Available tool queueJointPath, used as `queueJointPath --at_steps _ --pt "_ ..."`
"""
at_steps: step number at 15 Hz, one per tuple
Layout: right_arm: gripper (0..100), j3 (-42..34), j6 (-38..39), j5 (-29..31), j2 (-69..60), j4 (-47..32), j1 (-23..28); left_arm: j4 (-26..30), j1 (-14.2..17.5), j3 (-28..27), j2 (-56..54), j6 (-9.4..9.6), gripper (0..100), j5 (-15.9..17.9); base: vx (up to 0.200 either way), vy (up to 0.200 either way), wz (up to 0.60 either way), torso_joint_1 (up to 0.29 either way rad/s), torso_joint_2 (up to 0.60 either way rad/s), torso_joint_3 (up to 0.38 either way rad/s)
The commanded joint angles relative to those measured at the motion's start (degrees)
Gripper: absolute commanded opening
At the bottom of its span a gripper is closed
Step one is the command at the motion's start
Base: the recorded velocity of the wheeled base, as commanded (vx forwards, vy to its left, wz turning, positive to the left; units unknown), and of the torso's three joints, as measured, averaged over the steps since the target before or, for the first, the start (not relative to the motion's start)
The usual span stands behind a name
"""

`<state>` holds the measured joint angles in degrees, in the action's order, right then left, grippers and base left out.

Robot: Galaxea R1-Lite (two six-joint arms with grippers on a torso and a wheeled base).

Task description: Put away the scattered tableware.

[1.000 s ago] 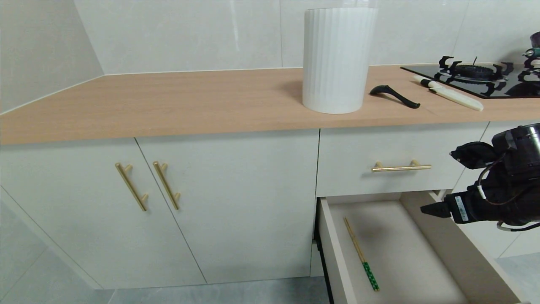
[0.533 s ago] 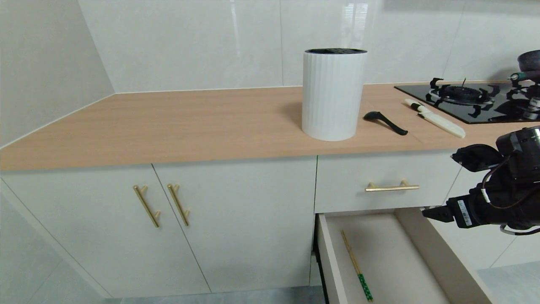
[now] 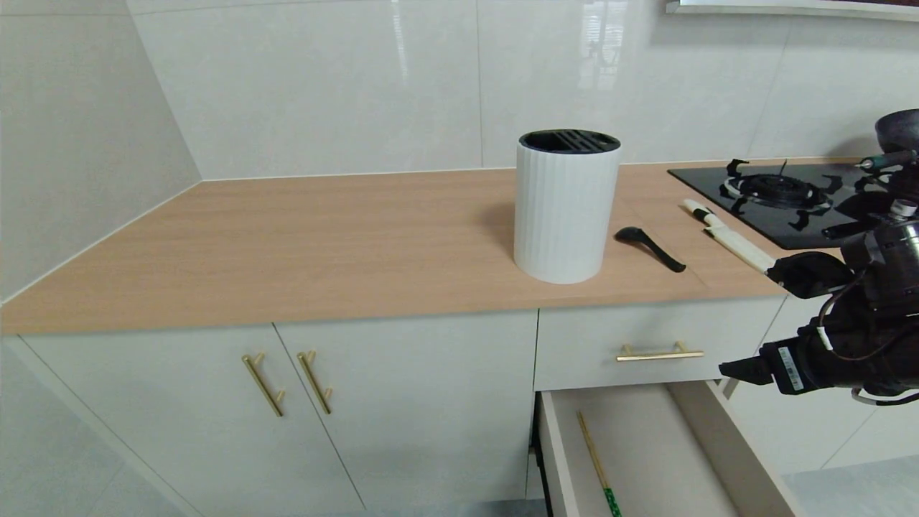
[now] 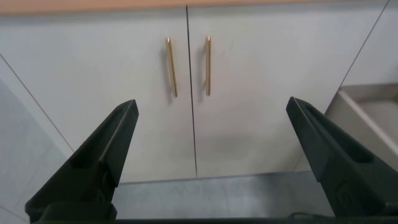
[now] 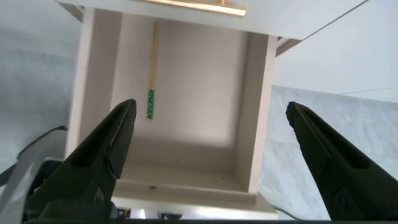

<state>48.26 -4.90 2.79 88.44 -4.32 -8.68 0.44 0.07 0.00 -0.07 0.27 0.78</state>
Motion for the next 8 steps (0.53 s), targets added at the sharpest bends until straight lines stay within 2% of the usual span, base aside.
queueJointPath --at_steps 1,8 --pt "100 -0.01 -0.02 0.02 0.15 0.01 -0.11 0.00 0.01 0.00 0.07 0.00 100 0.01 0.000 0.000 0.00 0.227 -0.50 -0.266" --pt "100 -0.36 -2.04 -0.15 0.50 0.10 -0.55 0.00 0.01 0.00 0.07 0.00 100 0.01 0.000 0.000 0.00 0.225 -0.48 -0.263"
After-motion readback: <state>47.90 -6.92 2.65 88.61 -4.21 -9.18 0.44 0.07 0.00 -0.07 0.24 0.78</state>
